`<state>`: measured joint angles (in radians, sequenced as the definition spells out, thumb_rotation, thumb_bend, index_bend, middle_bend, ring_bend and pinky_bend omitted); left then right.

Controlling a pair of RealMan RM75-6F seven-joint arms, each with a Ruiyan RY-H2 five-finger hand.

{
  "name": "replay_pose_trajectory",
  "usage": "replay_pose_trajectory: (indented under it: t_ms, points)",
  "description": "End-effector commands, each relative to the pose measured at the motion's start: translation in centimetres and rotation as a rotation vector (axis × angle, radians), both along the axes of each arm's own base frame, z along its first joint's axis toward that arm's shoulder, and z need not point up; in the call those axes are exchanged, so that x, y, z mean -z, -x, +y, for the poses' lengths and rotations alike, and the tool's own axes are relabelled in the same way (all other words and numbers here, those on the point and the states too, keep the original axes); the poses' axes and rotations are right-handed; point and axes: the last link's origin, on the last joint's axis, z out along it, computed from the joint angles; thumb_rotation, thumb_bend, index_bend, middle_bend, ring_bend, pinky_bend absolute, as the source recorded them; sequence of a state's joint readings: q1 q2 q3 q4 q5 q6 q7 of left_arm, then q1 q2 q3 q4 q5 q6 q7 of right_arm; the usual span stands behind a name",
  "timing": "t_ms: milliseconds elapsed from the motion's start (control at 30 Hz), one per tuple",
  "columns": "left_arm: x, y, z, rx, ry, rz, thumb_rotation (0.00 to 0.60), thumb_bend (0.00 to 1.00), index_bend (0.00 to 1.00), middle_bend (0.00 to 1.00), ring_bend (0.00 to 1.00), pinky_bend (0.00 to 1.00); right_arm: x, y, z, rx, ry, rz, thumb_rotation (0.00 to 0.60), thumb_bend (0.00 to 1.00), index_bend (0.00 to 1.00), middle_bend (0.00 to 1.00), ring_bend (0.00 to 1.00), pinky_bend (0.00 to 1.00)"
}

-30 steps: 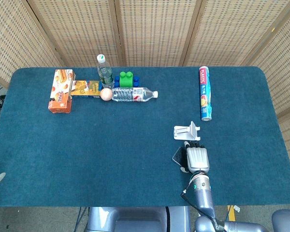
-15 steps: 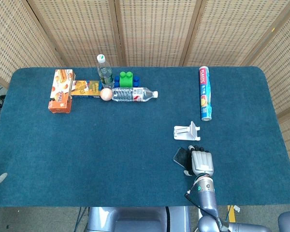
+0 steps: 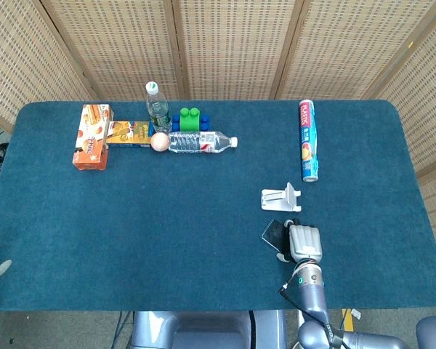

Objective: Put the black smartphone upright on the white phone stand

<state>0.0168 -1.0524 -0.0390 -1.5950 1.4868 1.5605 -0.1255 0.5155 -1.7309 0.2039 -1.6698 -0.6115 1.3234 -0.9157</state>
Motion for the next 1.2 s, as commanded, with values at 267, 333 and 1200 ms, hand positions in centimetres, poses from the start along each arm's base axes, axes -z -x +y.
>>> replay_pose_trajectory:
  t_ms: [267, 333, 1200]
  points:
    - [0.1, -0.1, 0.1, -0.001, 0.003, 0.000, 0.600, 0.00, 0.00, 0.00, 0.00, 0.00, -0.9, -0.4, 0.2, -0.116, 0.033, -0.075, 0.600, 0.55, 0.41, 0.50, 0.53, 0.47]
    - [0.1, -0.2, 0.1, 0.002, 0.004, -0.001, 0.600, 0.00, 0.00, 0.00, 0.00, 0.00, -1.4, -0.6, 0.2, -0.139, 0.049, -0.099, 0.600, 0.55, 0.41, 0.50, 0.53, 0.47]
    - [0.7, -0.7, 1.0, -0.001, 0.032, 0.004, 0.600, 0.00, 0.00, 0.00, 0.00, 0.00, -11.6, 1.6, -8.4, -0.417, 0.322, -0.771, 0.600, 0.59, 0.41, 0.49, 0.54, 0.47]
